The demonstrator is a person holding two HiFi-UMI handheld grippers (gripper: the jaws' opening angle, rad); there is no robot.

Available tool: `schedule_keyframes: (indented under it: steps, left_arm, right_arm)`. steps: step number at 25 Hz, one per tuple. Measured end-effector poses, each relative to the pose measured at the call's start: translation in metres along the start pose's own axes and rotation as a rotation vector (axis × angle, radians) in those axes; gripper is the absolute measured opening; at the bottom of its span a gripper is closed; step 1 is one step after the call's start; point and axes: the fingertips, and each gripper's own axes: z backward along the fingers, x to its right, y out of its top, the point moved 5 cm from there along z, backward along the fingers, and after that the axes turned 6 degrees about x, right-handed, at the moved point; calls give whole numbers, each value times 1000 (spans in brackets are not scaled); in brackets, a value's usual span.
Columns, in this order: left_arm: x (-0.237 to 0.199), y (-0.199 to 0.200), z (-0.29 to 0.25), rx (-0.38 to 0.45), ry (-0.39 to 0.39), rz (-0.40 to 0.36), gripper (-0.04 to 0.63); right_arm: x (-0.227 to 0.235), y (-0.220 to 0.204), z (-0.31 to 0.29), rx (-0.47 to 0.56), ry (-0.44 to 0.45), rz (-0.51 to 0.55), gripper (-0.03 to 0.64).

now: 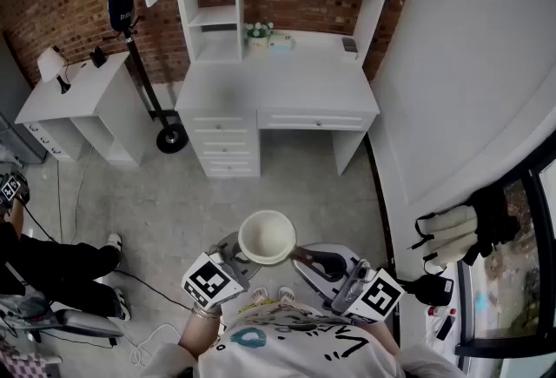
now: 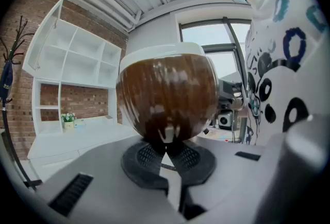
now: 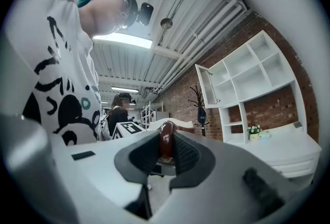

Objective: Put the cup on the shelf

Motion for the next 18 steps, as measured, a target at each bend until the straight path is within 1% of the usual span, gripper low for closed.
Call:
schedule_keyframes:
  steps: [18]
  left_arm:
    - [-9, -5, 10, -12, -8, 23, 15]
  right_arm:
    - [-1, -4, -15, -17, 2, -21, 58]
